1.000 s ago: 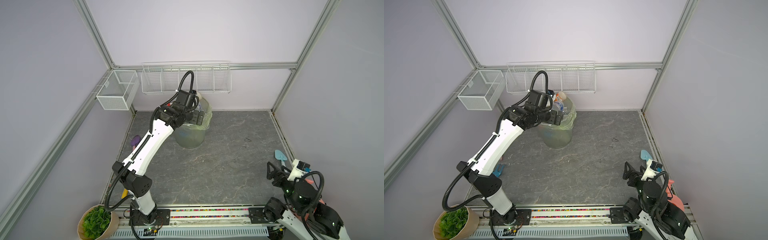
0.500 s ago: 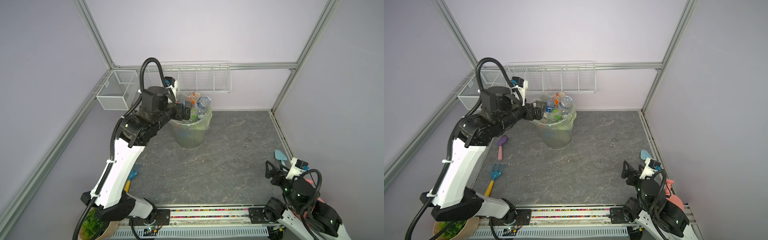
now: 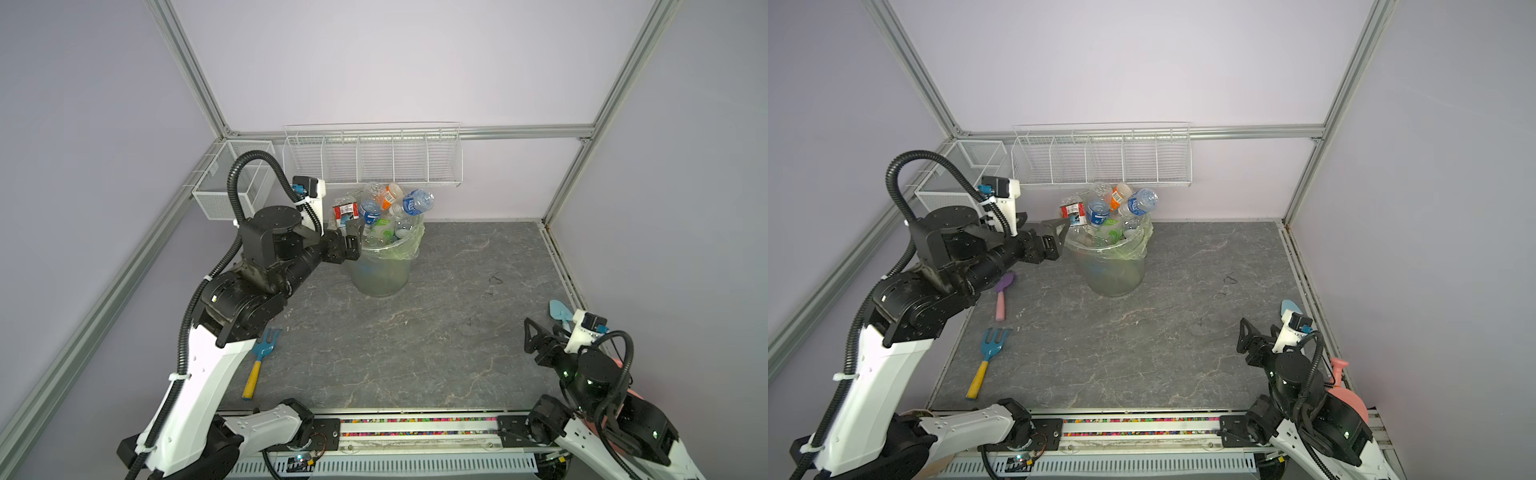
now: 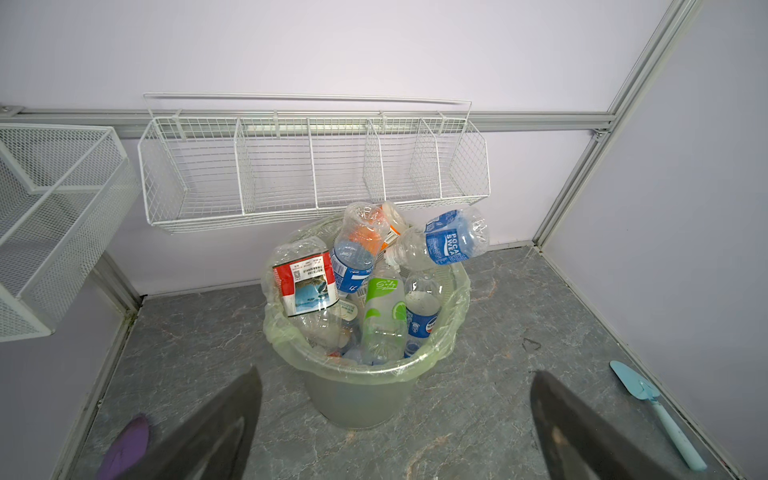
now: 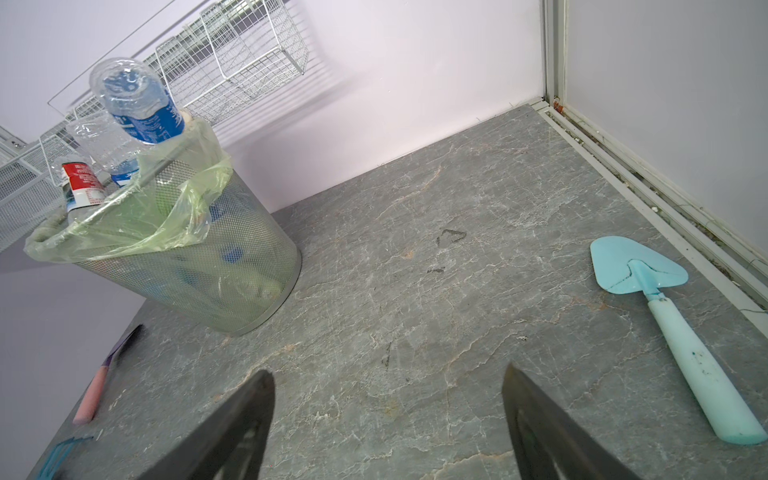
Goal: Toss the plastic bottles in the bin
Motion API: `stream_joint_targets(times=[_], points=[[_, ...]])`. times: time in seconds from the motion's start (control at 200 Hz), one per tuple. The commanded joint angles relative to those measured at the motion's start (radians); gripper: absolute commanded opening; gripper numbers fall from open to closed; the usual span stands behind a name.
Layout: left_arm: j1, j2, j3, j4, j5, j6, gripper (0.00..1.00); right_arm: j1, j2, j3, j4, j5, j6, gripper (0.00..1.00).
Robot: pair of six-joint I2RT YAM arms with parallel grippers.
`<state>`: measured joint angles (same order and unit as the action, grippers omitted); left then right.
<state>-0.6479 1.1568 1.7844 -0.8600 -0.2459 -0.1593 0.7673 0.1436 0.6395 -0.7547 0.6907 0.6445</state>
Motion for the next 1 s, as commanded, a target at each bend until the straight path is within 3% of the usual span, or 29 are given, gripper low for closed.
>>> stream_joint_targets(times=[0.0, 0.995], points=[[0.001, -0.048, -0.044, 0.024, -0.044, -0.018, 1.0, -0.002, 0.024, 0.02, 0.042, -0.014, -0.033, 0.88], [0.001, -0.366, -0.57, 0.132, -0.472, -0.093, 0.99, -0.002, 0.204, 0.115, 0.205, 0.031, -0.408, 0.88]])
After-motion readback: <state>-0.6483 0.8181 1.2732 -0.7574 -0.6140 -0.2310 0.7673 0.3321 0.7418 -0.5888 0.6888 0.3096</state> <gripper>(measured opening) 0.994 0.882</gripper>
